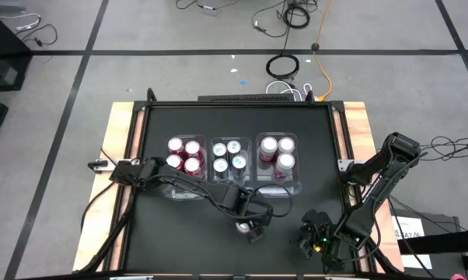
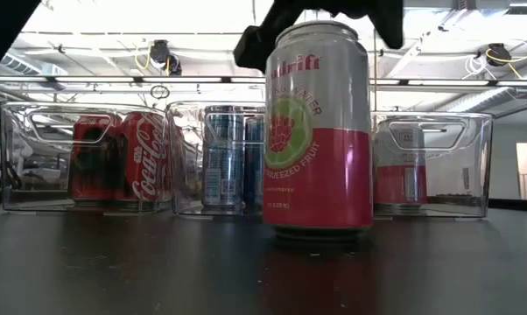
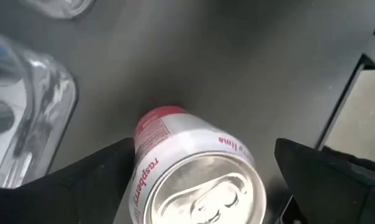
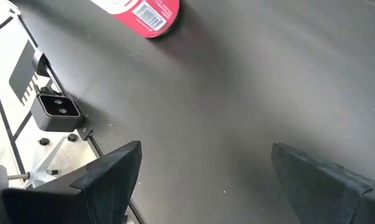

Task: Sort soda cans
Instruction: Put the pink-white soda can to the right transparent bin

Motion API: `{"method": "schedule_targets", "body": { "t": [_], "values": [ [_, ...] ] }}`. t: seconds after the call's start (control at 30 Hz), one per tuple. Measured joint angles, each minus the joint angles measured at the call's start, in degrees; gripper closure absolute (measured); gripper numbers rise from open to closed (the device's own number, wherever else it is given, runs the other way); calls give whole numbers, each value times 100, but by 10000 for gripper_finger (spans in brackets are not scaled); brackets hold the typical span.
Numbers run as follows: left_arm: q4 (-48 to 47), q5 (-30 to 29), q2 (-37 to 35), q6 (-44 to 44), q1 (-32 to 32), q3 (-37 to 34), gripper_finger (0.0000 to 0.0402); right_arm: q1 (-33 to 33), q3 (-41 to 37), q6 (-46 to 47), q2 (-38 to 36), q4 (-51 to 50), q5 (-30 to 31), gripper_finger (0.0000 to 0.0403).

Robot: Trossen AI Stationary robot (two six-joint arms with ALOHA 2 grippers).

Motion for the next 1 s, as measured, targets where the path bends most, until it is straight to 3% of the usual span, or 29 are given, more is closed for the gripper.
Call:
{"method": "schedule_targets", "body": {
  "t": [0.5, 0.67, 0.83, 1.0],
  "values": [
    [329, -381, -23, 50, 20, 5, 4, 0, -2, -112, 0, 24, 182, 51],
    [294, -393, -40, 231, 119, 330, 4, 0, -2, -127, 0, 29, 302, 51],
    [-93, -711, -45, 468, 198, 848, 4, 0, -2, -127, 0, 43, 302, 51],
    [-563, -847, -558, 512, 255, 800, 4, -42, -2, -261, 0, 110, 328, 51]
  ]
}}
